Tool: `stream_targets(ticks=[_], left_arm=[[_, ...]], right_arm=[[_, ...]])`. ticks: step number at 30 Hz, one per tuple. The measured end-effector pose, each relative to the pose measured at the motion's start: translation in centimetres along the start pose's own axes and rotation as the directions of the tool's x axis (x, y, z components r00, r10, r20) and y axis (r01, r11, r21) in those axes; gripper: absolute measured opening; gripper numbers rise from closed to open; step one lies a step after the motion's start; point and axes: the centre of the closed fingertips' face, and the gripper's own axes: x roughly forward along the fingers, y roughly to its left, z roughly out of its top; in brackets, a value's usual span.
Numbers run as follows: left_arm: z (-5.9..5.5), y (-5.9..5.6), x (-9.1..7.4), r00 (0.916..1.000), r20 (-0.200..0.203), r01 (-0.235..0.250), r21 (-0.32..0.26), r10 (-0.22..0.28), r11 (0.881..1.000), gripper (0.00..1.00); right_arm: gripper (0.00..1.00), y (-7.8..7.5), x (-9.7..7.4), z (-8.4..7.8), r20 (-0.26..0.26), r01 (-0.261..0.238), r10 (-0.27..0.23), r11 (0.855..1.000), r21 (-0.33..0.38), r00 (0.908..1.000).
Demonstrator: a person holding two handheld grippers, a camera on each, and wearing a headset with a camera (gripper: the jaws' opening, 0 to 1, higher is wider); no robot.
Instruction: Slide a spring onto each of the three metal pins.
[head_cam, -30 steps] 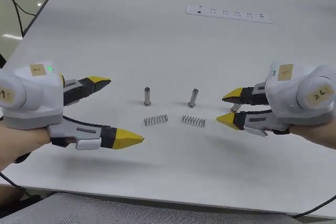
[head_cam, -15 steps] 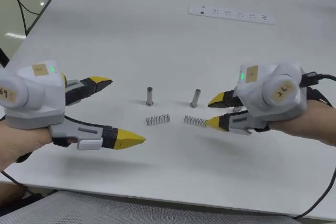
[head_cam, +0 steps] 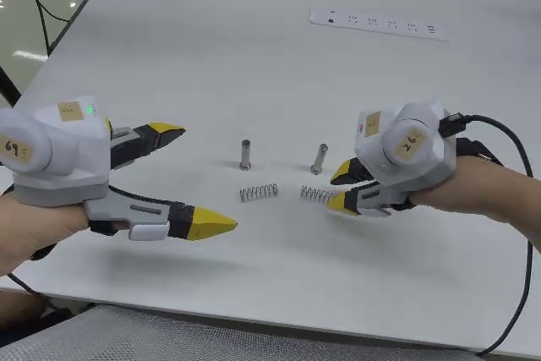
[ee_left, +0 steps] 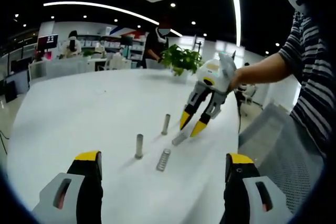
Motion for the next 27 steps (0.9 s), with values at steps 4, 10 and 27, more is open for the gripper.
stream_targets(ticks=[4, 10, 27], left_arm=[[-0.1, 0.2, -0.2, 1.0, 0.0, -0.007, -0.004, 0.007, 1.0, 0.95], [0.0, 0.2, -0.3, 1.0, 0.001, -0.008, -0.005, 0.008, 1.0, 0.95], [-0.3, -0.1, -0.4, 0.9999, -0.01, 0.002, 0.0, -0.002, 1.0, 0.95]], right_arm=[[0.15, 0.0, 0.5, -0.1, -0.004, -0.006, 0.006, 1.0, 0.019, 1.0], [0.14, -0.1, 0.8, -0.2, -0.02, -0.013, 0.013, 1.0, 0.012, 0.9997], [0.08, -0.1, 1.6, -0.7, -0.034, -0.054, 0.054, 0.998, 0.025, 0.9979]])
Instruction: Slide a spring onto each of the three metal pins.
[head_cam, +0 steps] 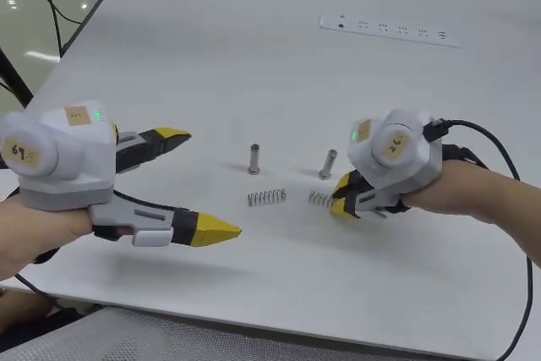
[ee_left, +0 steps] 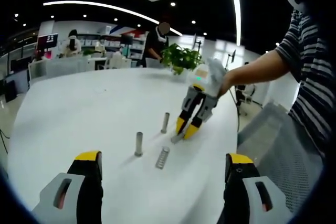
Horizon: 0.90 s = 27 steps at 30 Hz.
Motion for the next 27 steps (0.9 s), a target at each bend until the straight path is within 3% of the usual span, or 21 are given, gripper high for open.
stream_targets(ticks=[13, 21, 27], left_arm=[[0.1, -0.7, 0.2, 0.9998, -0.005, 0.017, 0.001, -0.017, 1.0, 0.94], [0.3, -2.1, 0.8, 0.9982, -0.006, 0.059, 0.001, -0.059, 0.998, 0.91], [0.5, -2.4, 1.1, 0.9979, -0.002, 0.064, 0.006, -0.064, 0.998, 0.93]], right_arm=[[0.07, 0.6, -1.9, -0.1, 0.02, 0.003, -0.002, 0.999, -0.04, 0.9998], [0.07, 1.2, -3.5, -0.2, 0.027, 0.014, -0.012, 0.998, -0.062, 0.9995], [0.07, 1.5, -4.9, 0.3, 0.052, 0.033, -0.029, 0.997, -0.069, 0.9982]])
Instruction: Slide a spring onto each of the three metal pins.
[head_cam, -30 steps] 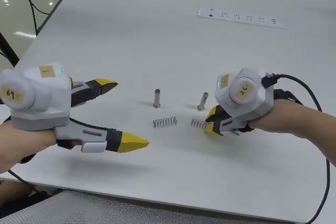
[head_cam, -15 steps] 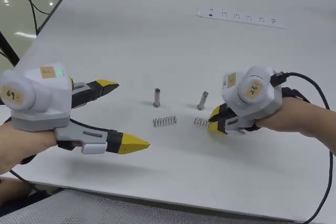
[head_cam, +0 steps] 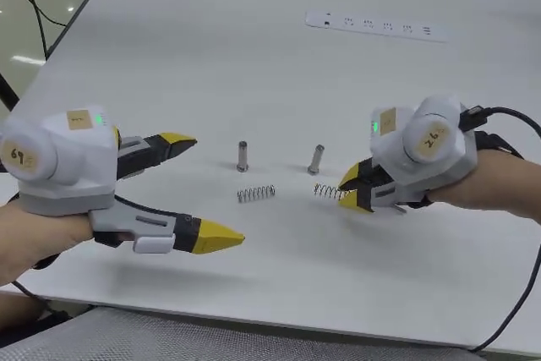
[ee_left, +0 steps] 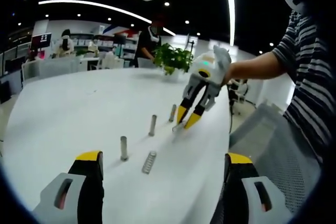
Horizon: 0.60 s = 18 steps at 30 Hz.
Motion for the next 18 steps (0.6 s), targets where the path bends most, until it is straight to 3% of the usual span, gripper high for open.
stream_targets(ticks=[10, 18], left_arm=[[0.0, -1.0, 0.8, 0.9991, -0.011, 0.042, 0.005, -0.042, 0.999, 0.88], [0.2, -1.7, 1.5, 0.9963, -0.017, 0.085, 0.023, -0.084, 0.996, 0.84]], right_arm=[[0.07, 0.9, -1.4, 0.8, 0.028, 0.017, -0.017, 1.0, -0.002, 0.9995], [0.07, 1.6, -1.6, 0.4, 0.005, 0.017, -0.016, 0.999, -0.031, 0.9999]])
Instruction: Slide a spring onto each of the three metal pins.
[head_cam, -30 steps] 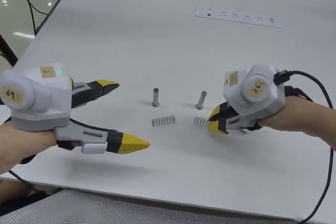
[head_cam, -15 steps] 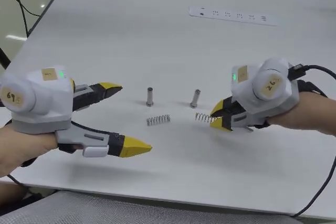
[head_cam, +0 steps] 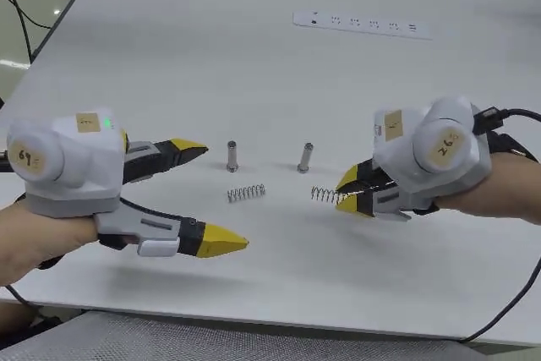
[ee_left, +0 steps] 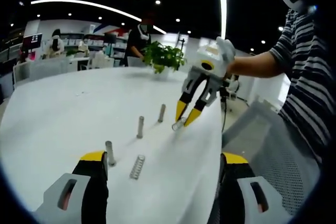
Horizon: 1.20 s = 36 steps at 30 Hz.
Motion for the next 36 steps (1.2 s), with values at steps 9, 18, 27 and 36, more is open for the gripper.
stream_targets(ticks=[9, 18, 27, 36], left_arm=[[0.0, -0.7, 1.6, 0.9989, -0.024, 0.041, 0.035, -0.04, 0.999, 0.81], [0.8, -1.6, 3.8, 0.9944, -0.035, 0.102, 0.077, -0.1, 0.992, 0.76], [1.5, -2.6, 5.8, 0.9871, -0.031, 0.16, 0.107, -0.157, 0.981, 0.6], [2.2, -2.8, 7.4, 0.9802, -0.026, 0.198, 0.122, -0.196, 0.973, 0.35]], right_arm=[[0.07, 0.2, -0.2, 1.0, 0.007, 0.0, 0.0, 1.0, -0.03, 1.0], [0.07, 0.5, -0.2, 1.5, 0.006, -0.002, 0.002, 0.998, -0.06, 1.0], [0.07, 0.4, -0.6, 2.0, 0.017, -0.001, 0.003, 0.997, -0.072, 0.9998], [0.07, 0.5, -0.8, 2.8, 0.038, -0.001, 0.004, 0.996, -0.089, 0.9993]])
